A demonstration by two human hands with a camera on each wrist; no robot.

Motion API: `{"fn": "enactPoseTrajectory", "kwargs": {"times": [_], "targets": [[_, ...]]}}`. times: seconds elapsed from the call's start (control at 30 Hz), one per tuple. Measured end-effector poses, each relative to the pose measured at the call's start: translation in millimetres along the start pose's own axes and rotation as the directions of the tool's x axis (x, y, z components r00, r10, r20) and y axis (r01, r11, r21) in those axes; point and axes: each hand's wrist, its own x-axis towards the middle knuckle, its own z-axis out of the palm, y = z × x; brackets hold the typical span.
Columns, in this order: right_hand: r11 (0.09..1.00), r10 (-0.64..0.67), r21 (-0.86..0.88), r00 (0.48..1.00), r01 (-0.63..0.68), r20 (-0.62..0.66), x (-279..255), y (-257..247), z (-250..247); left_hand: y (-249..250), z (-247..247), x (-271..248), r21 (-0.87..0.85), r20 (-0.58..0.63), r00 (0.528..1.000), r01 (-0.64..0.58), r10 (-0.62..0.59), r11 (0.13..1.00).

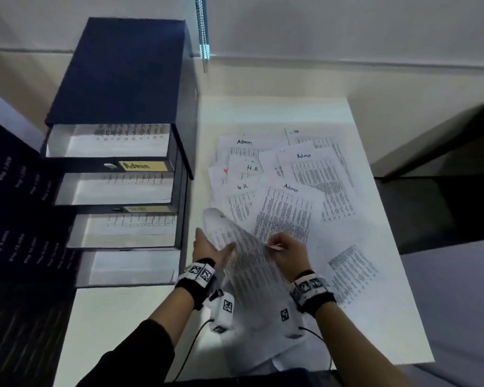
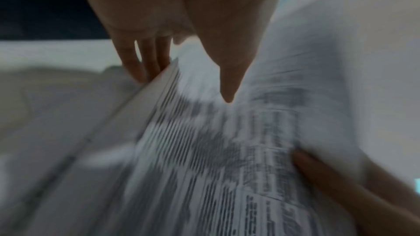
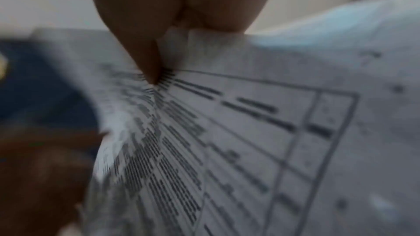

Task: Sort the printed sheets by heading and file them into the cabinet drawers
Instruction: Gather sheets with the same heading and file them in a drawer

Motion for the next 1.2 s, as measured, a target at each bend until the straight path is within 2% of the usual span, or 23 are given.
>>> {"fn": "enactPoseTrajectory", "kwargs": {"times": [0.03,0.07,0.13,0.2,0.27,0.33,0.4,0.43,0.53,0.63,0.73,0.8,0.9,0.97,1.07,1.13,1.2], "targets": [[0.982,0.077,0.174,0.996,-0.069,-0.036,2.0,1.0,-9.3,0.1,1.0,2.1,-0.128,-0.011,1.000,0.019,-0.020,0.992],[0.925,0.161,0.356,0.986,-0.131,-0.055,5.1,2.8,-19.3,0.5,2.6,4.9,-0.252,-0.019,0.999,0.030,-0.036,0.967],[0.840,0.274,0.497,0.961,-0.220,-0.039,15.4,8.3,-35.8,6.4,5.4,6.5,-0.379,-0.011,1.000,0.007,-0.012,0.925],[0.885,0.291,0.370,0.956,-0.283,0.036,29.9,16.2,-46.0,20.4,10.0,3.8,-0.331,0.012,0.999,-0.044,0.051,0.943],[0.927,0.353,0.106,0.932,-0.360,0.078,43.6,31.6,-48.7,35.6,18.6,3.6,-0.236,0.008,0.997,-0.070,0.074,0.969],[0.895,0.426,-0.126,0.904,-0.427,-0.036,54.3,45.7,-51.2,47.8,29.8,8.6,-0.142,0.003,0.994,-0.105,0.107,0.984],[0.877,0.433,-0.163,0.890,-0.452,-0.142,62.2,53.6,-56.1,57.4,40.9,14.6,-0.011,0.037,0.992,-0.120,0.120,0.993],[0.876,0.440,-0.143,0.885,-0.460,-0.151,66.4,57.9,-56.7,62.1,46.7,18.6,0.071,0.057,0.991,-0.125,0.121,0.990],[0.874,0.484,-0.004,0.872,-0.485,-0.071,79.2,66.5,-51.5,78.6,61.5,28.8,0.249,0.024,0.985,-0.169,0.168,0.954],[0.884,0.467,0.025,0.881,-0.466,-0.080,88.5,74.3,-52.8,93.0,66.2,36.1,0.305,-0.007,0.985,-0.163,0.173,0.938],[0.892,0.419,-0.042,0.860,-0.449,-0.291,109.2,90.3,-86.8,102.5,73.1,48.3,0.393,-0.024,0.986,-0.141,0.164,0.909],[0.884,0.358,-0.150,0.847,-0.443,-0.392,124.3,107.1,-115.6,108.6,78.4,53.0,0.448,-0.011,0.989,-0.128,0.149,0.885],[0.830,0.292,-0.353,0.875,-0.433,-0.387,133.3,130.8,-137.0,112.7,87.2,56.7,0.405,0.035,0.992,-0.128,0.125,0.905],[0.837,0.256,-0.361,0.877,-0.411,-0.406,133.1,138.0,-137.5,112.2,93.5,55.9,0.285,0.014,0.996,-0.085,0.085,0.955],[0.881,0.227,-0.289,0.871,-0.375,-0.436,135.0,138.3,-130.3,109.1,100.4,60.1,0.166,-0.018,0.995,-0.093,0.098,0.982],[0.892,0.223,-0.268,0.870,-0.364,-0.440,137.4,136.9,-127.8,111.5,101.4,62.2,0.239,0.009,0.997,-0.082,0.082,0.968],[0.891,0.162,-0.326,0.891,-0.317,-0.424,137.6,132.7,-127.7,113.0,102.4,60.4,0.361,0.020,0.997,-0.077,0.075,0.930]]}}
